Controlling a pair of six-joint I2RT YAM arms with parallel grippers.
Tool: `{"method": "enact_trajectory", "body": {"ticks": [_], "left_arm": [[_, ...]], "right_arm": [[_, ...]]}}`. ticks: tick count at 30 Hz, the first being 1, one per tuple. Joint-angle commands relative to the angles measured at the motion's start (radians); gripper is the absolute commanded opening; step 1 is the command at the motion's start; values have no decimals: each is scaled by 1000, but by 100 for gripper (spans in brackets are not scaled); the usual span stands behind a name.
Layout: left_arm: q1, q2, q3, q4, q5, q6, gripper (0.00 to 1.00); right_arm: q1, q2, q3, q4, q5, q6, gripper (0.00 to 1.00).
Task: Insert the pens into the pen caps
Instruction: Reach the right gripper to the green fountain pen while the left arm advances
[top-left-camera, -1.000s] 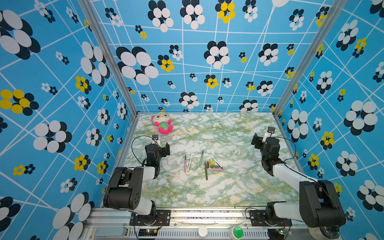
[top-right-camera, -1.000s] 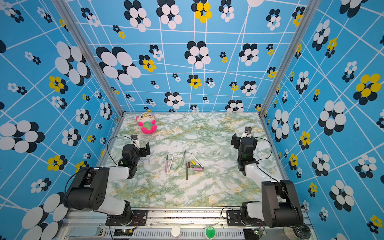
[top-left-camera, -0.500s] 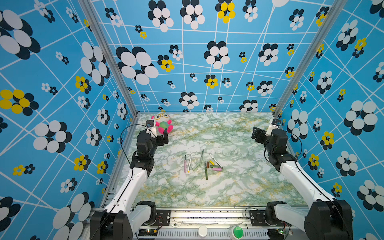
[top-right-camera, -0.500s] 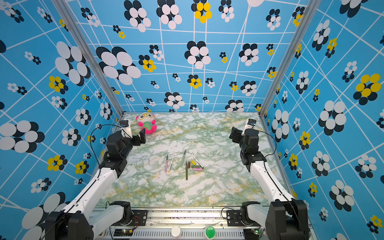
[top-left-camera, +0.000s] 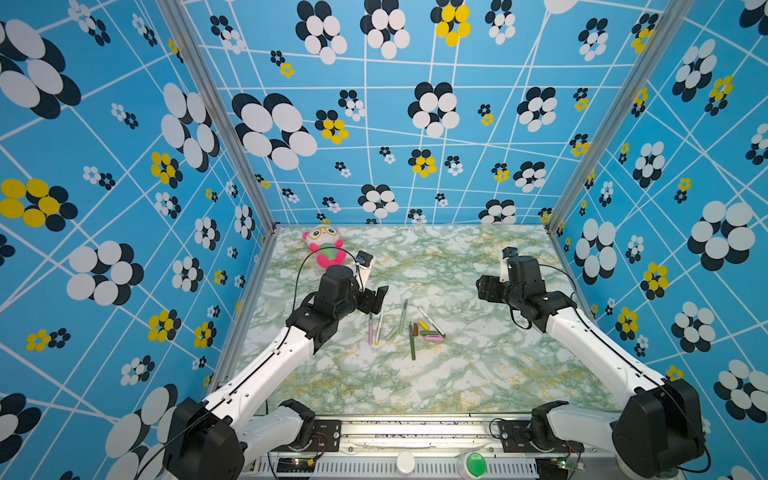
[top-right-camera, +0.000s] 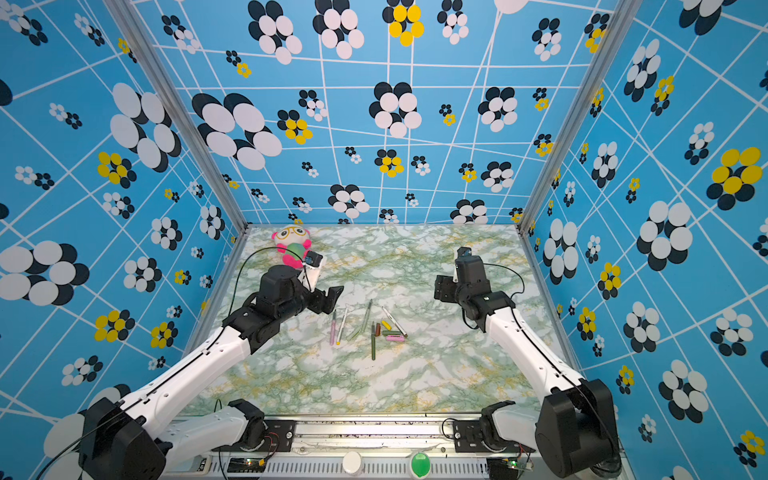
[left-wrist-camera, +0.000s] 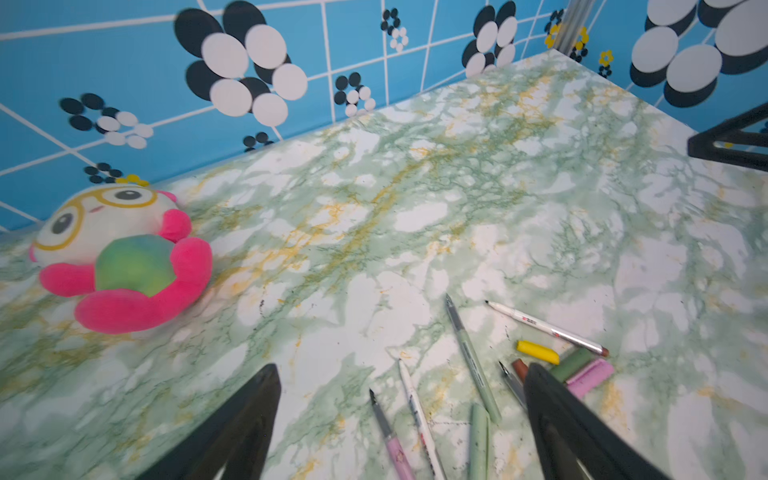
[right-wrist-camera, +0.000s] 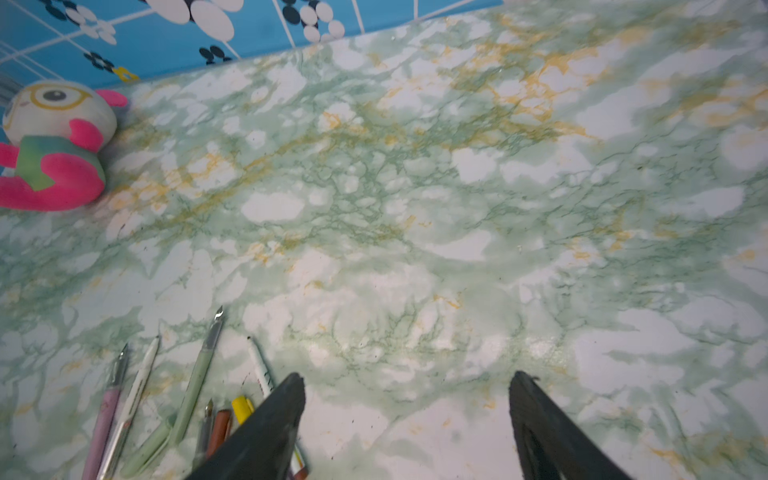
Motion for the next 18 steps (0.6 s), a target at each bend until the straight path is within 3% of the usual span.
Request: {"method": "enact_trajectory", "body": {"ticks": [1, 4, 8, 13, 18], "left_arm": [[-70, 16, 29, -103, -33, -53, 92], [-134, 23, 38, -159, -83, -64, 90], [-149, -19, 27, -209, -166, -110, 90], [-134, -125, -21, -213, -268, -113, 92], [-57, -209, -78, -206, -281, -203, 93]], "right_arm": [[44, 32, 48, -153, 34, -25, 79], [89, 75, 88, -201, 46, -33, 77], [179, 161, 167, -230, 37, -21, 75], [298, 302, 314, -269, 52, 32, 73], [400, 453, 453, -288, 56, 130, 70]]}}
